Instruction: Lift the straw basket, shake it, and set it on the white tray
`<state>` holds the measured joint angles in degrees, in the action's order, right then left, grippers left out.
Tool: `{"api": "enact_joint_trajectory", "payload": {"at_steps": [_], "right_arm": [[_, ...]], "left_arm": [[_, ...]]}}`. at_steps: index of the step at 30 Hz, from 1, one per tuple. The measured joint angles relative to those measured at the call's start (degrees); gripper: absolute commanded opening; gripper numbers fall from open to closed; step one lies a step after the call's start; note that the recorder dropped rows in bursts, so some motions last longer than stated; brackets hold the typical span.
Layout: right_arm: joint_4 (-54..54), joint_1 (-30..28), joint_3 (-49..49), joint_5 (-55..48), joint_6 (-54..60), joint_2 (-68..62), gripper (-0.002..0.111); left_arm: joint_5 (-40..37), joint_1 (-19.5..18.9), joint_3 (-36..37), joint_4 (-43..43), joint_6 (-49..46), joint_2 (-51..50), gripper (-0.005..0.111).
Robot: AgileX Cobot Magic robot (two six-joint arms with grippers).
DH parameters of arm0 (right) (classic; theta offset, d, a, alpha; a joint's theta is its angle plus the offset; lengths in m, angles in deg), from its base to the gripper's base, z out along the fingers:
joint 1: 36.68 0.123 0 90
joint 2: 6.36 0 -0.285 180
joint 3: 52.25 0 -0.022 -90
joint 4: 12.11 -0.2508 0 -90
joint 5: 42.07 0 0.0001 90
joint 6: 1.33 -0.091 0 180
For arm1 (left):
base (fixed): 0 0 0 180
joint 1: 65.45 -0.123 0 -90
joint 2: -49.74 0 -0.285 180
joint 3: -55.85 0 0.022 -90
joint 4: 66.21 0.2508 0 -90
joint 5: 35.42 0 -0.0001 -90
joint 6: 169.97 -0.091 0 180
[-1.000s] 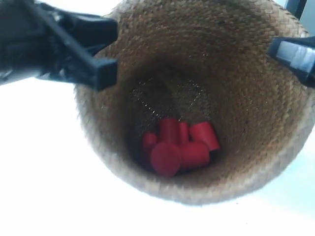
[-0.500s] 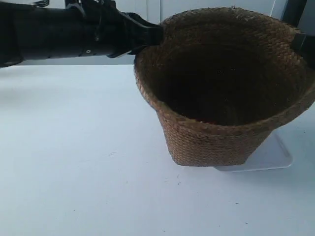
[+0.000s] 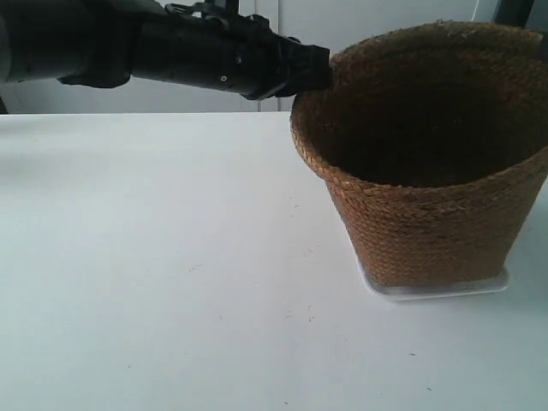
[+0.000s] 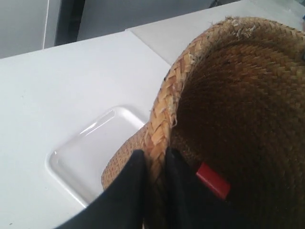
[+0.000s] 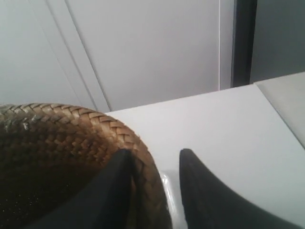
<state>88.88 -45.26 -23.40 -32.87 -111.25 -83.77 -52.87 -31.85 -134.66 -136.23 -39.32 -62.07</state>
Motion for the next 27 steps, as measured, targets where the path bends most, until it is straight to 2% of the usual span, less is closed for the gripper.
{"api": "enact_joint_trajectory", "payload": {"at_steps": [10,12,16,18,21,24,27], "right_arm": [[-0.36,-0.09,-0.63,-0.54,0.0,-7.4,0.001],[-0.36,-0.09,-0.63,-0.54,0.0,-7.54,0.005],[-0.45,-0.09,-0.73,-0.54,0.0,-7.54,0.027],[-0.45,-0.21,-0.9,-0.3,0.0,-7.54,0.048],[-0.57,-0.57,-1.14,-1.35,0.0,-7.58,0.083],[-0.79,-0.78,-1.52,-2.29,0.0,-7.67,0.104],[-0.9,-0.93,-2.74,-1.14,0.0,-7.67,0.105]], "left_arm": [[-0.6,0.0,-3.68,8.93,7.2,-2.0,0.0],[-0.6,0.0,-4.05,9.06,7.45,-2.26,0.005],[-0.6,0.0,-4.89,9.06,7.67,-3.73,0.03],[-0.6,0.0,-4.9,8.84,7.67,-4.32,0.048],[-0.2,-0.13,-4.9,9.26,7.67,-4.7,0.067],[0.18,-0.16,-5.12,9.66,7.67,-4.7,0.071],[0.27,-0.27,-5.97,9.75,7.67,-4.7,0.071]]}}
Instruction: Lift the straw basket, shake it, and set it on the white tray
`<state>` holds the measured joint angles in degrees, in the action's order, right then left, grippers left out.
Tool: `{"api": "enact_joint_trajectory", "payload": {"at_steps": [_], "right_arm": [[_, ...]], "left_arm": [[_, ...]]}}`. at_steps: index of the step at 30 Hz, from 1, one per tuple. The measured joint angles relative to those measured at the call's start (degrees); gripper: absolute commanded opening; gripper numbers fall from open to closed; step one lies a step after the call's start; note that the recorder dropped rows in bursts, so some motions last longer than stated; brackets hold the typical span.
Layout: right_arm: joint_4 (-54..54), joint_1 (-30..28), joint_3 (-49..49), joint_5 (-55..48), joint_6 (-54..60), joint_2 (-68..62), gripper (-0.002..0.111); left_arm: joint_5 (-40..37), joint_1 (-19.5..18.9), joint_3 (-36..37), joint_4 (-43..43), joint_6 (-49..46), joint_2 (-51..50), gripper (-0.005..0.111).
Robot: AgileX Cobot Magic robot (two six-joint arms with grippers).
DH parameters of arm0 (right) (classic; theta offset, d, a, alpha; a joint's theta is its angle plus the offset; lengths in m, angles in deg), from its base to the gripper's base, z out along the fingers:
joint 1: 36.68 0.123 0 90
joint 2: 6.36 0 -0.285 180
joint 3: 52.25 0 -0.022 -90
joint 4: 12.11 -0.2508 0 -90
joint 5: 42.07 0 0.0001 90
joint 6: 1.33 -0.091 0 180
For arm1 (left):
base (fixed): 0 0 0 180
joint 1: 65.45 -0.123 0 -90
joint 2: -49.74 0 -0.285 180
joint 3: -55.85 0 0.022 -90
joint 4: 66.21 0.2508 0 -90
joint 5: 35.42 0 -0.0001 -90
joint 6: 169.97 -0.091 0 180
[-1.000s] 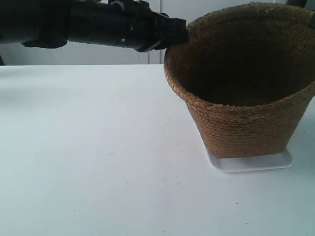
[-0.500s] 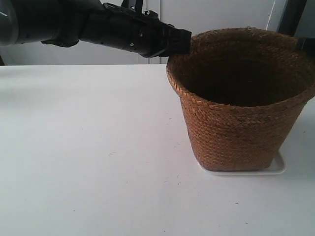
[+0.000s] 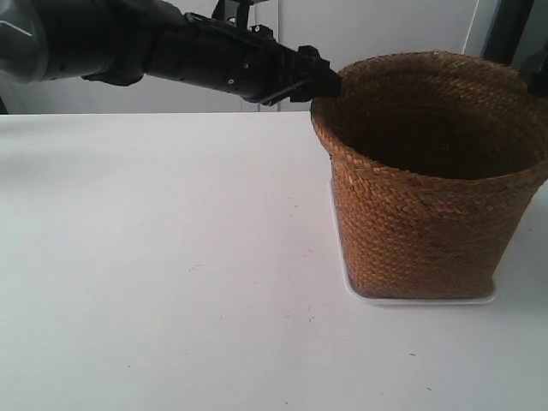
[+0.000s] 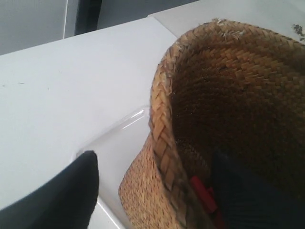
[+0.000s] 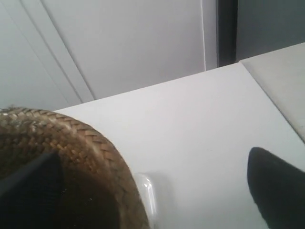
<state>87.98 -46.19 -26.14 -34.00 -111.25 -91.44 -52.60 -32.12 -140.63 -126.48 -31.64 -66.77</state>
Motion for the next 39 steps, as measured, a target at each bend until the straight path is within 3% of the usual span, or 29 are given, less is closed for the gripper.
{"api": "enact_joint_trajectory", "payload": {"at_steps": [7,10,13,17,21,23,27,32,39], "right_arm": [[0.0,0.0,-2.87,2.74,0.0,1.23,0.105],[0.0,0.0,-3.98,3.0,0.0,6.67,0.105],[0.0,0.0,-4.13,3.68,0.0,12.74,0.105],[-0.12,0.0,-3.37,5.47,0.0,25.63,0.105],[-0.21,-0.13,0.87,11.49,0.0,43.31,0.105],[-0.26,-0.13,3.54,13.65,-0.8,52.12,0.105],[-0.26,-0.13,6.91,13.94,-2.75,61.65,0.105],[-0.26,-0.13,10.96,14.89,-3.42,70.87,0.105],[-0.26,-0.13,12.05,18.23,-3.54,77.01,0.105]], "left_arm": [[4.68,0.0,-2.88,2.91,-0.36,1.36,0.071],[3.39,-0.13,-3.05,11.14,-0.48,7.66,0.071],[1.23,-0.13,-0.62,14.1,-0.6,14.38,0.071],[8.04,-0.13,13.01,15.16,-1.39,28.98,0.071],[22.22,0.31,33.6,15.16,-1.67,46.98,0.069],[29.37,2.26,43.39,15.27,-1.67,56.71,0.069],[34.31,6.05,55.55,17.99,1.98,68.41,0.069],[37.32,9.45,67.59,30.75,14.24,79.42,0.069],[42.08,10.37,80.75,56.68,35.57,86.41,0.069]]}}
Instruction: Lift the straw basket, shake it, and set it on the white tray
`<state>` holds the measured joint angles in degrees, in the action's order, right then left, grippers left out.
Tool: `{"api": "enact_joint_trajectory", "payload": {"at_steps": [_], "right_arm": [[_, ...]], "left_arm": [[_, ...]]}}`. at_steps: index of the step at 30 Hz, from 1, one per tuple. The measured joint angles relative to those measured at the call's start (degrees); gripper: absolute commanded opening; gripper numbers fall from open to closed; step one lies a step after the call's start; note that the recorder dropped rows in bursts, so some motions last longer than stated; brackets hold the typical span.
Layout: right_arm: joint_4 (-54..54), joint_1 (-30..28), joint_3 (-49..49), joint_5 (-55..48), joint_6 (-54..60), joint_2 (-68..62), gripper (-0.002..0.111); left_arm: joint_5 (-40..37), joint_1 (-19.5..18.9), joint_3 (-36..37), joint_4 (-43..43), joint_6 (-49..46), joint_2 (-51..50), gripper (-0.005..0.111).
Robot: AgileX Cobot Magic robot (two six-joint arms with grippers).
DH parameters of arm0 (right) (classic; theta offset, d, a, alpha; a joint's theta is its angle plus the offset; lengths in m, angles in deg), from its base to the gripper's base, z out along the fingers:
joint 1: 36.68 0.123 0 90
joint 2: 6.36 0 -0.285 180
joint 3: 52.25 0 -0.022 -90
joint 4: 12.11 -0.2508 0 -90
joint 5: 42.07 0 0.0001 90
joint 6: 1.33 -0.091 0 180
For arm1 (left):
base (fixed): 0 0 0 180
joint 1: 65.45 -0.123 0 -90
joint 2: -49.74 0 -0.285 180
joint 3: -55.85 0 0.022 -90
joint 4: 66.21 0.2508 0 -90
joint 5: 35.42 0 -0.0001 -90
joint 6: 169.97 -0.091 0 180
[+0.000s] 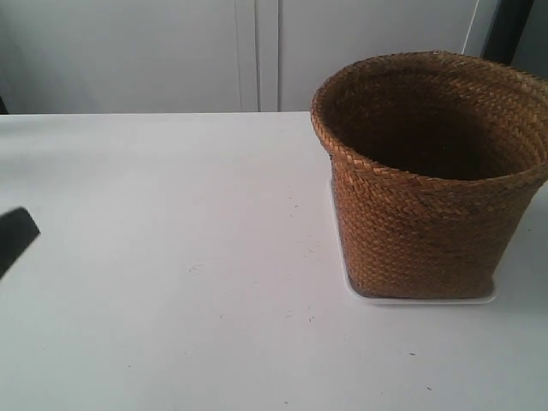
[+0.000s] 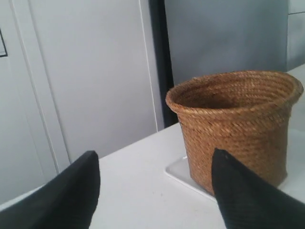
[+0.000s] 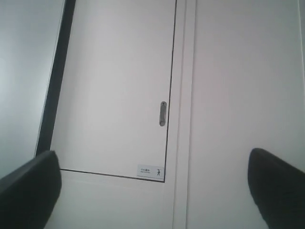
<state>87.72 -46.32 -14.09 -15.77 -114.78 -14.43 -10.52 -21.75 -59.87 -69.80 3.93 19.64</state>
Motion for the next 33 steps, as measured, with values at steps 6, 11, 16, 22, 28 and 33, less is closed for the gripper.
{"api": "enact_joint_trajectory", "payload": {"at_steps": [6,11,16,22,28,33], "right_arm": [[0.0,0.0,0.27,0.43,0.0,0.16,0.105],[0.0,0.0,0.26,0.52,0.0,0.16,0.105],[0.0,0.0,0.26,0.52,0.0,0.16,0.105],[0.0,0.0,0.26,0.67,0.0,0.16,0.105],[0.0,0.0,0.26,0.55,0.0,0.16,0.105],[0.0,0.0,0.26,0.19,0.0,0.16,0.105]], "left_arm": [[-4.02,0.08,4.48,10.38,12.77,0.62,0.07],[-14.69,0.08,5.73,11.27,21.47,0.62,0.07],[-18.55,0.08,5.73,11.53,16.67,0.62,0.07],[-20.57,2.48,5.73,9.9,16.36,0.83,0.07],[-22.16,-5.75,10.21,4.36,19.53,8.56,0.07],[-32.89,-20.18,12.73,2.95,22.01,20.89,0.07]]}}
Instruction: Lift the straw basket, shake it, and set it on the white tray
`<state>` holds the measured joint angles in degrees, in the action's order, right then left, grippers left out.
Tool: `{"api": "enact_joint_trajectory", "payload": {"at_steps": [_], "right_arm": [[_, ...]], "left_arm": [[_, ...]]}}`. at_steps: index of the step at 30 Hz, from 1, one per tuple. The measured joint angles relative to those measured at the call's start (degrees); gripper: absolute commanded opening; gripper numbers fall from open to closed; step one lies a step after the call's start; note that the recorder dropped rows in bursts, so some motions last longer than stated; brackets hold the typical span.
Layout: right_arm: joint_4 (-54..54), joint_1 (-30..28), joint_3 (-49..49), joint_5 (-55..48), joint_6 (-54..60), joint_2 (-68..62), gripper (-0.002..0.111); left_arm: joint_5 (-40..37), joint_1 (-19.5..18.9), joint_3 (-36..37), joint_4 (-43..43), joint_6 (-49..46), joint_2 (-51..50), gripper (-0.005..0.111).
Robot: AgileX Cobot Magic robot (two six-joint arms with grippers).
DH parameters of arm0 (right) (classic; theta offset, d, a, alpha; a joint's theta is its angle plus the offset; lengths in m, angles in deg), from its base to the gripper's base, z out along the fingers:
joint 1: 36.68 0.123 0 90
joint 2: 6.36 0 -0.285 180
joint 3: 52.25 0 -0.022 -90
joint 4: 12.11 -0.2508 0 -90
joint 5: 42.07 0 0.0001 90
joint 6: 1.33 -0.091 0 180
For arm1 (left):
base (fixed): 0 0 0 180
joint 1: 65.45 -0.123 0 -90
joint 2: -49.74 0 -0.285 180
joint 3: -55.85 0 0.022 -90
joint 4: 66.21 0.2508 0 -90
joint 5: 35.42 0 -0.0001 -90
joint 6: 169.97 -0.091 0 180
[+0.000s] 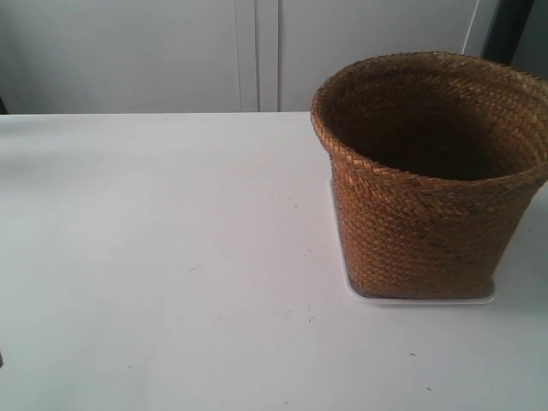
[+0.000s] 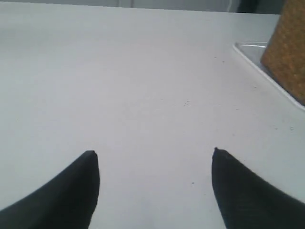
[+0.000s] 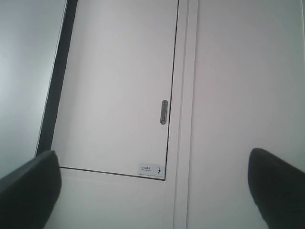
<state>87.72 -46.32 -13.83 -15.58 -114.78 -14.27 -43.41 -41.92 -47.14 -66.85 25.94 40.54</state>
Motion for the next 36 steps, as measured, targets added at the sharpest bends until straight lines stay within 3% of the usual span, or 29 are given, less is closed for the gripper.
{"api": "enact_joint_trajectory", "payload": {"at_steps": [4,9,15,36], "right_arm": [[0.0,0.0,0.0,-0.11,0.0,0.0,0.105],[0.0,0.0,0.0,-0.11,0.0,0.0,0.105],[0.0,0.0,0.0,-0.11,0.0,0.0,0.105],[0.0,0.0,0.0,-0.11,-0.43,0.0,0.105]], "left_arm": [[-4.55,-6.64,0.0,0.0,1.79,1.04,0.07],[-6.31,-8.76,0.0,-0.1,-3.77,1.13,0.07],[-9.87,-9.52,0.0,-0.1,-13.46,1.13,0.07],[-9.87,-9.52,0.0,-0.1,-13.21,1.13,0.07]]}}
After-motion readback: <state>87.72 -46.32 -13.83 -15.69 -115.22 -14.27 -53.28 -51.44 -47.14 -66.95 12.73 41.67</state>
